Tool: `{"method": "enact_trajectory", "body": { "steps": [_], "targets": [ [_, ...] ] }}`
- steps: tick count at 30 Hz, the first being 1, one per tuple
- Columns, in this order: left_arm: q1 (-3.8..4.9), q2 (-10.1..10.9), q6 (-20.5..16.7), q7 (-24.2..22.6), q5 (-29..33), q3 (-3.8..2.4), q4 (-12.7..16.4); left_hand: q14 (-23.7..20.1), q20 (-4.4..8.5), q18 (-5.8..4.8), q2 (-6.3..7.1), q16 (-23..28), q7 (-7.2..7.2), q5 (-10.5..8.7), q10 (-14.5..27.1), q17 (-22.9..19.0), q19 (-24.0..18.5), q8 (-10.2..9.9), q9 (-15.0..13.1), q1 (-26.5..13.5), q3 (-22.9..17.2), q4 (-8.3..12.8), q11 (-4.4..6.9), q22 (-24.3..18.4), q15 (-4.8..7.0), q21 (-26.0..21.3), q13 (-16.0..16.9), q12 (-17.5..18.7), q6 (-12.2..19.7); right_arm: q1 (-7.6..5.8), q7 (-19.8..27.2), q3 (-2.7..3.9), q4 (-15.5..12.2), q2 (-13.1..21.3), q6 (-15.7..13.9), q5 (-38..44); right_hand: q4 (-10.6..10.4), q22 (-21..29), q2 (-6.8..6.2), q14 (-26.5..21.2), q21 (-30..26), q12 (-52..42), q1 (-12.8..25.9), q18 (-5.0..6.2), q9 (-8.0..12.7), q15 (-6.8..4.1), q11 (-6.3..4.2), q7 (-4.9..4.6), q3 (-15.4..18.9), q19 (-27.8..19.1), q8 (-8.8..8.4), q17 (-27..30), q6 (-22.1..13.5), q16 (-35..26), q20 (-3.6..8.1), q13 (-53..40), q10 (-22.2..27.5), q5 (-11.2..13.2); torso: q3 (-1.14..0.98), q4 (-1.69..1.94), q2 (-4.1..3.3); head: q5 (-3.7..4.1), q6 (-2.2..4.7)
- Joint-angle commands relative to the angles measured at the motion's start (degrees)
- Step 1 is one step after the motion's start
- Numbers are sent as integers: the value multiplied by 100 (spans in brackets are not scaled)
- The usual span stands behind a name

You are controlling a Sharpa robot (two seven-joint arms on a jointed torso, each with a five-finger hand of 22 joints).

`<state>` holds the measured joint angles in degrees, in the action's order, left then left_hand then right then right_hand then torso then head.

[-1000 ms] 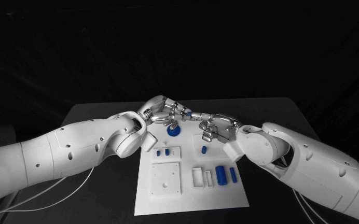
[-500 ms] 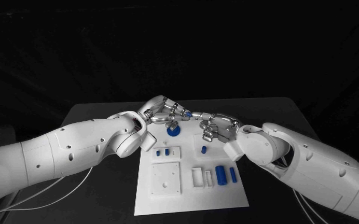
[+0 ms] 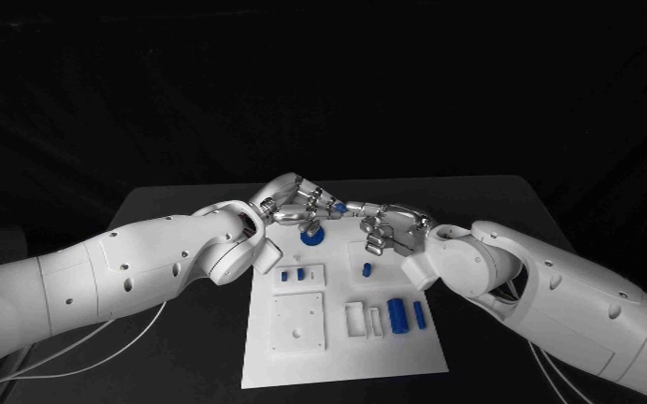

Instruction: Assemble the parts on the task board

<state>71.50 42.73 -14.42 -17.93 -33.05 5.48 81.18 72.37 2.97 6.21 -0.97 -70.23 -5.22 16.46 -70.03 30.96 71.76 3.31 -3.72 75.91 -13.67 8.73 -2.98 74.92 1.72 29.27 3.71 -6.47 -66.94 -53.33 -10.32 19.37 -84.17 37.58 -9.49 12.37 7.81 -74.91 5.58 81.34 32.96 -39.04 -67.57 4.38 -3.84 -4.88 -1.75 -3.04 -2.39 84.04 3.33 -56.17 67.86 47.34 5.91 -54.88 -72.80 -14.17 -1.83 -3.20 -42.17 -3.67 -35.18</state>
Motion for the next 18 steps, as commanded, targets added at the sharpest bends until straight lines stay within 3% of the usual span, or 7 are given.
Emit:
{"method": "enact_trajectory", "body": {
  "steps": [1, 18],
  "targets": [
    [4, -16, -10, -38, -37, -4, 21, 28, -23, 85, 25, 30, -26, 6, -34, -8, 4, 26, 3, -32, -40, -6, -1, 101, -21, -33, -9, 30, 2, 3, -186, 0, 4, -10, -176, 409, -38, -401, -22, 13, 28, -34, 36, -55, -1, -41, -29, -1, -4, 46, 29, -7, 54, 27, 46, -4, -25, 25, 0, 1, 0, -3, -1],
    [4, -43, 3, 11, 33, -4, 9, 73, -8, 81, 75, 42, -48, -7, -158, -35, 41, 25, 6, -30, -85, 4, 21, 98, -2, -60, -9, 89, 93, 3, -381, 0, 1, -21, -265, 781, -15, -397, -106, 22, 32, -28, 36, -50, 1, -45, -31, 0, 62, 51, 28, -22, 70, 42, 51, 1, -43, 45, -7, 0, 0, -15, 2]
  ]
}}
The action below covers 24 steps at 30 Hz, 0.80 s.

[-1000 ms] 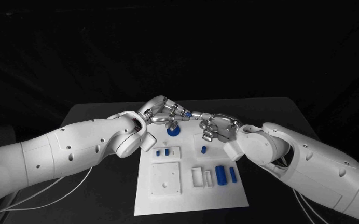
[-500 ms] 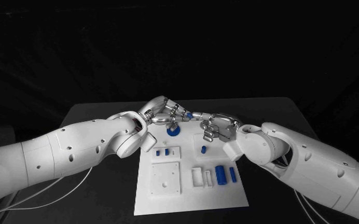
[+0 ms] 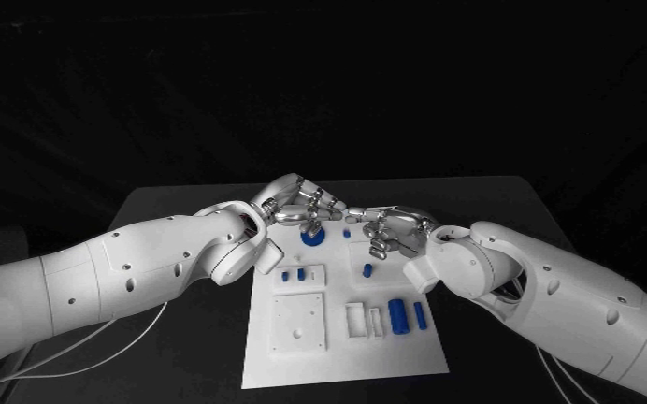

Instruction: Assemble the parts on the task board

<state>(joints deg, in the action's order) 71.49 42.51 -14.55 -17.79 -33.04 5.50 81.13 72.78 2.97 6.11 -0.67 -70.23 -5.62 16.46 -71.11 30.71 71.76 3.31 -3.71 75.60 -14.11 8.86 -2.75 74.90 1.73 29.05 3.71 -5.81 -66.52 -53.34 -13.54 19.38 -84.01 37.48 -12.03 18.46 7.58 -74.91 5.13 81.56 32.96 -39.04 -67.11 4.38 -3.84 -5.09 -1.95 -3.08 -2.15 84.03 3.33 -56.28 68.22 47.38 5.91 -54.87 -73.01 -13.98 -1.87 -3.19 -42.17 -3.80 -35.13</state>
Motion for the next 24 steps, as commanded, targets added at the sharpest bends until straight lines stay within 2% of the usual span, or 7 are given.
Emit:
{"method": "enact_trajectory", "body": {
  "steps": [1, 15, 24],
  "targets": [
    [5, -26, 22, 6, 33, -6, 12, 32, -7, 90, 46, 44, -8, -8, -52, -12, 42, 25, 5, 1, -42, -8, -1, 99, -2, -37, -10, 25, 53, 4, -55, -1, -17, -13, -13, 168, 8, -397, -60, 0, 32, -28, -9, -49, 1, -24, -11, 3, 39, 52, 28, -11, 34, 38, 52, 0, -23, 26, -3, -2, 1, -4, -2],
    [5, -62, 62, 82, 31, -5, -17, 39, 0, 82, 85, 70, -24, -15, -88, -28, 46, 24, 6, 24, -67, 12, -1, 101, 2, -55, -9, 65, 107, 4, 37, -1, -64, -28, -90, 8, -4, -415, -45, 19, 127, -32, -26, -56, 1, -28, -17, 12, 159, 69, 27, -61, 61, 88, 56, -5, -49, 55, -5, 0, -2, 5, -19],
    [6, -17, -3, 59, 126, -5, -128, 48, -1, 84, 122, 79, -43, -12, -98, -32, 60, 21, 8, 19, -78, 11, -6, 102, 0, -59, -9, 80, 194, 5, 306, 0, 7, 52, -205, 920, 61, -417, -71, 25, 151, -35, -94, -52, 4, -30, -15, -2, 179, 73, 25, -79, 24, 100, 59, -10, -58, 47, -1, 4, 2, -29, -63]
  ]
}}
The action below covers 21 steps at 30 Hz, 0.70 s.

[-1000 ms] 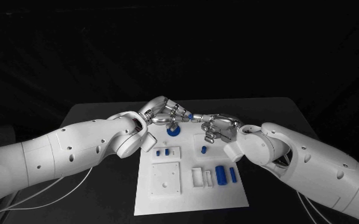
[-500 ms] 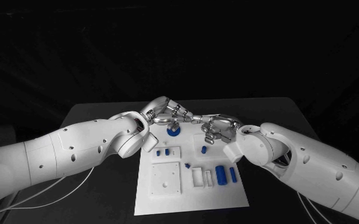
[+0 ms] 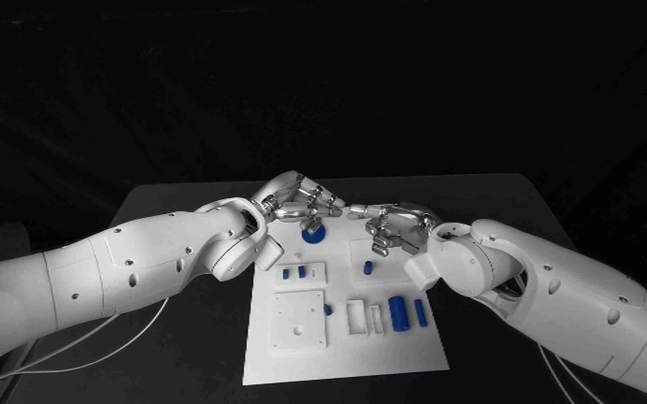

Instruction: Assemble the parts on the task board

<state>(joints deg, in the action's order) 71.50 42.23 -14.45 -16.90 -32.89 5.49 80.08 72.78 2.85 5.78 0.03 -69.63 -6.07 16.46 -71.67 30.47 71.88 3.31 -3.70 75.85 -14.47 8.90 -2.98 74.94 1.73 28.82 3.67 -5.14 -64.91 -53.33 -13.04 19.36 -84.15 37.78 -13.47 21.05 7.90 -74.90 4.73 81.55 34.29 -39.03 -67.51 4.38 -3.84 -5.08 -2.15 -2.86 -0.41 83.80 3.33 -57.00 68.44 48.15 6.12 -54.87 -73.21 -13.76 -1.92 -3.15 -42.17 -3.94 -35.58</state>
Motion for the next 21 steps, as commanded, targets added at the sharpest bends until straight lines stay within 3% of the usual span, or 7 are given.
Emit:
{"method": "enact_trajectory", "body": {
  "steps": [1, 4, 8, 11, 17, 21],
  "targets": [
    [5, 19, -25, -37, 138, -4, -37, 48, 10, 118, 60, 22, 1, -15, -37, -10, 50, 23, 7, -11, -45, 5, 15, 99, -2, -36, -5, 19, 44, 4, 303, 1, 34, 32, -62, 871, 52, -418, -38, 27, 19, -35, -73, -49, 4, -31, 8, -30, 2, 96, 26, -10, -9, 26, 38, -11, -35, 26, 4, 0, 3, -18, -23],
    [6, 37, -62, -62, 257, -3, -83, 33, 3, 120, 92, 40, -22, -23, -11, -16, 46, 21, 9, -19, -57, -1, -2, 98, -12, -43, -6, 36, 132, 4, 436, 2, 62, 63, -56, 1503, 186, -411, -100, 16, -8, -31, -177, -40, 5, -24, 18, -60, -21, 89, 26, 5, -63, -1, 31, -15, -21, 10, 7, 2, 5, -34, -54],
    [7, 69, -134, -109, 480, -3, -167, 16, -9, 128, 128, 72, -41, -28, 17, -29, 36, 24, 8, -31, -79, -18, -18, 94, -24, -59, -5, 44, 211, 5, 674, 2, 49, 111, -120, 2704, 533, -415, -207, 21, 5, -27, -399, -27, 8, -9, 43, -120, -171, 83, 26, -3, -120, 6, 17, -24, 5, 2, 6, 5, 7, -49, -92],
    [7, 97, -184, -140, 644, -1, -223, -18, -24, 133, 155, 116, -51, -24, 62, -48, 11, 26, 7, -38, -103, -31, -38, 85, -41, -91, -6, 58, 228, 38, 800, 3, -44, 157, -208, 3702, 820, -419, -271, 20, 34, -37, -344, -9, 10, 3, 49, -136, -369, 71, 25, -2, -143, 1, -3, -39, 15, -32, 1, 5, 7, -82, -126],
    [8, 142, -272, -197, 932, 3, -286, -95, -45, 129, 224, 275, -55, -25, 77, -120, -38, 26, 7, -88, -118, -83, -46, 58, -53, -199, -7, 44, 226, 198, 629, 3, -393, 229, -396, 5575, 833, -441, -462, 50, 164, -91, -341, -8, 11, 5, 47, -141, -414, 81, 24, -49, -178, 67, -7, -75, -26, -55, 10, -12, 20, -145, -217],
    [9, 156, -324, -237, 1145, 5, -317, -155, -59, 96, 290, 536, -50, -21, 89, -230, -88, 27, 6, -153, -105, -134, -52, -70, -61, -431, -7, 44, 230, 316, 277, -7, -625, 233, -302, 6681, 819, -463, -566, 82, 298, -180, -350, -19, 13, 6, 50, -149, -370, 98, 23, -138, -227, 177, -6, -135, -84, 18, 20, -22, 42, -196, -284]
  ]
}}
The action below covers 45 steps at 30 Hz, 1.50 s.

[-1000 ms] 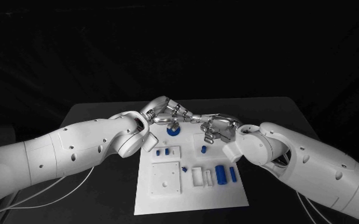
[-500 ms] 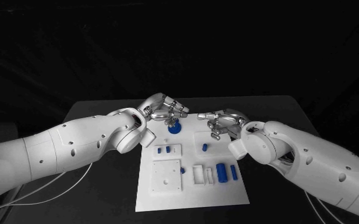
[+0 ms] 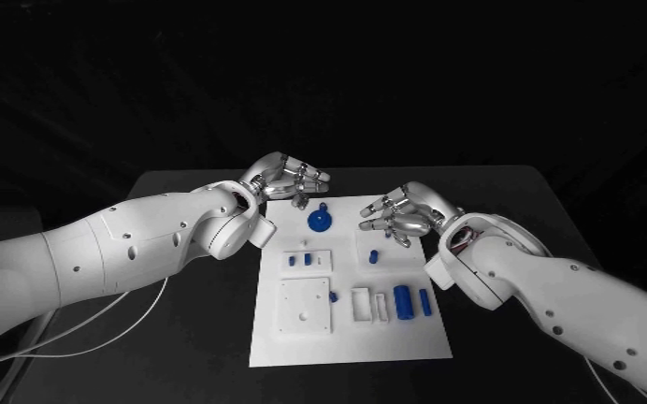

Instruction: Assemble the parts on the task board

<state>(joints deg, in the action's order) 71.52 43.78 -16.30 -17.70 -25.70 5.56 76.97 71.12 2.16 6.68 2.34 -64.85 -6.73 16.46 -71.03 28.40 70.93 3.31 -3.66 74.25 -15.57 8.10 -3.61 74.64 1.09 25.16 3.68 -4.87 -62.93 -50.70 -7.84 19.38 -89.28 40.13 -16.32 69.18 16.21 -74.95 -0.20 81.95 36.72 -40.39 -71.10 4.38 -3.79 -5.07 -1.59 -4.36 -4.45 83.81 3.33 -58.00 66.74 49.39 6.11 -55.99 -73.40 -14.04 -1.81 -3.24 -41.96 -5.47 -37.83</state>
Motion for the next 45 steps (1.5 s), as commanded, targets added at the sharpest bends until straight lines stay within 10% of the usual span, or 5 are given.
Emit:
{"method": "enact_trajectory", "body": {
  "steps": [1, 19, 33, 45],
  "targets": [
    [7, 2, -142, -161, 443, -2, -10, 15, 12, 3, 65, 68, 17, -21, 24, -24, 15, 27, 2, 4, 7, -58, 11, -48, 3, -79, -8, 16, 29, 60, -282, -17, -130, -3, 0, 1956, -13, -459, -76, 42, 59, -46, 9, -19, 7, 5, -7, 1, 34, 98, 23, -40, -57, 54, -5, -25, -67, 51, 10, -14, 21, -43, -59],
    [6, -38, -197, -229, 720, 6, -48, -8, 29, -58, 79, 291, 28, -97, -32, -22, 92, 30, 1, 22, 87, -101, 26, -118, 13, -446, -8, 14, 3, 177, -1731, -879, -183, -556, 471, 4141, -1005, -558, -896, 164, 862, -1215, -142, -79, 12, 58, 0, 54, -1200, 126, 25, -841, 136, 751, -46, -1152, -477, 1109, 56, -19, 65, -144, -227],
    [6, -86, -177, -199, 729, 8, 8, 8, 37, -66, 66, 302, 35, -160, -50, 13, 140, 27, 2, 44, 147, -92, 35, -41, 20, -534, -8, 8, -5, 273, -2221, -1180, 169, -1052, 632, 4499, -1314, -565, -1008, 182, 961, -1235, -74, -115, 11, 47, -10, 94, -1328, 122, 27, -909, 247, 786, -24, -1267, -543, 1125, 39, -19, 55, -174, -315],
    [6, -106, -172, -175, 729, 10, 41, 9, 38, -67, 63, 303, 33, -174, -52, 19, 149, 24, 3, 51, 162, -88, 36, -23, 21, -554, -7, 6, 7, 343, -2248, -1308, 400, -1327, 630, 4608, -1497, -579, -1037, 198, 1046, -1266, -25, -134, 10, 37, -25, 122, -1257, 134, 26, -958, 312, 833, -10, -1327, -585, 1127, 36, -29, 56, -214, -367]
  ]
}}
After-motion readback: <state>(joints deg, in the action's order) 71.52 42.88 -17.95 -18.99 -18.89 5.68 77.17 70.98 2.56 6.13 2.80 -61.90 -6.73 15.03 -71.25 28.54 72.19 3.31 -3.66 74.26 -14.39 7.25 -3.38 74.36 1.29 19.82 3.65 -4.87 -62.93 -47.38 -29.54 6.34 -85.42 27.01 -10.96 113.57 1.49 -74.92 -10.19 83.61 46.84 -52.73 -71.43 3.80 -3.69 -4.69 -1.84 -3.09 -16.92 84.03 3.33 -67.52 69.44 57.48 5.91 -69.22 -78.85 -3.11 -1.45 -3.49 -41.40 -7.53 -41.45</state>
